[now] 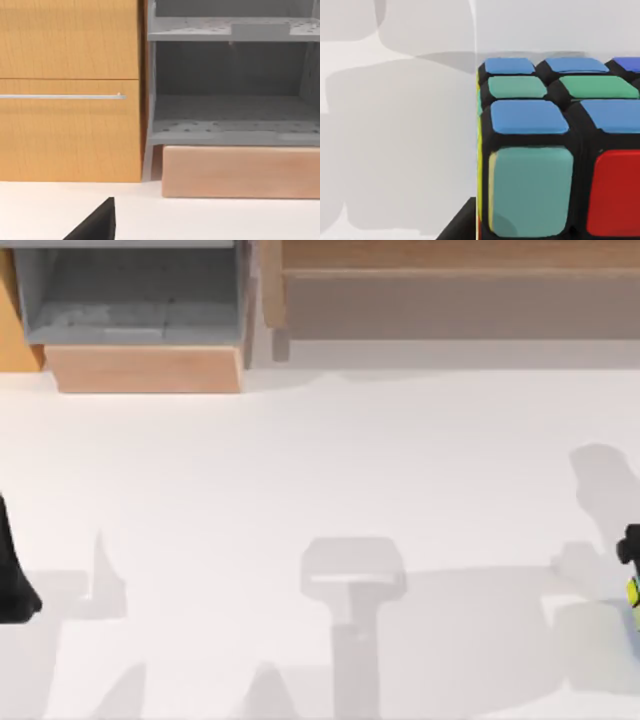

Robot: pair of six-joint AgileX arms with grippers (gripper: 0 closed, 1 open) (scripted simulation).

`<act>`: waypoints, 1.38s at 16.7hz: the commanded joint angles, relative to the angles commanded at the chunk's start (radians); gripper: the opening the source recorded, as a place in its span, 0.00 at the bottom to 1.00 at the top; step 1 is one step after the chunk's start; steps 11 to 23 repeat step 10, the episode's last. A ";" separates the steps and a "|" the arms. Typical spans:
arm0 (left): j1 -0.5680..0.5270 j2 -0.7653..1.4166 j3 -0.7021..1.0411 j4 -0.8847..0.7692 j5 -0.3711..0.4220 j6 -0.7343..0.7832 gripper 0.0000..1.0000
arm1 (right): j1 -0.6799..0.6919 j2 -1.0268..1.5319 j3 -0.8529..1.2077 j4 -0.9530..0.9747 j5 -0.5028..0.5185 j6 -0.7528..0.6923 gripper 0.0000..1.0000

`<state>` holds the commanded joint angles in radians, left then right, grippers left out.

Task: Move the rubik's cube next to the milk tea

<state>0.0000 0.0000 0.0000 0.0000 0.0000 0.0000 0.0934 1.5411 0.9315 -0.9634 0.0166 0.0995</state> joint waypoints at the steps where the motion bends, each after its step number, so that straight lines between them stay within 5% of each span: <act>1: 0.000 0.000 0.000 0.000 0.000 0.000 1.00 | 0.000 0.000 0.000 0.000 0.000 0.000 0.75; 5: 0.000 0.000 0.000 0.000 0.000 0.000 1.00 | 0.000 0.000 0.000 0.000 0.000 0.000 1.00; 23: 0.000 0.000 0.000 0.000 0.000 0.000 1.00 | 0.000 0.000 0.000 0.000 0.000 0.000 1.00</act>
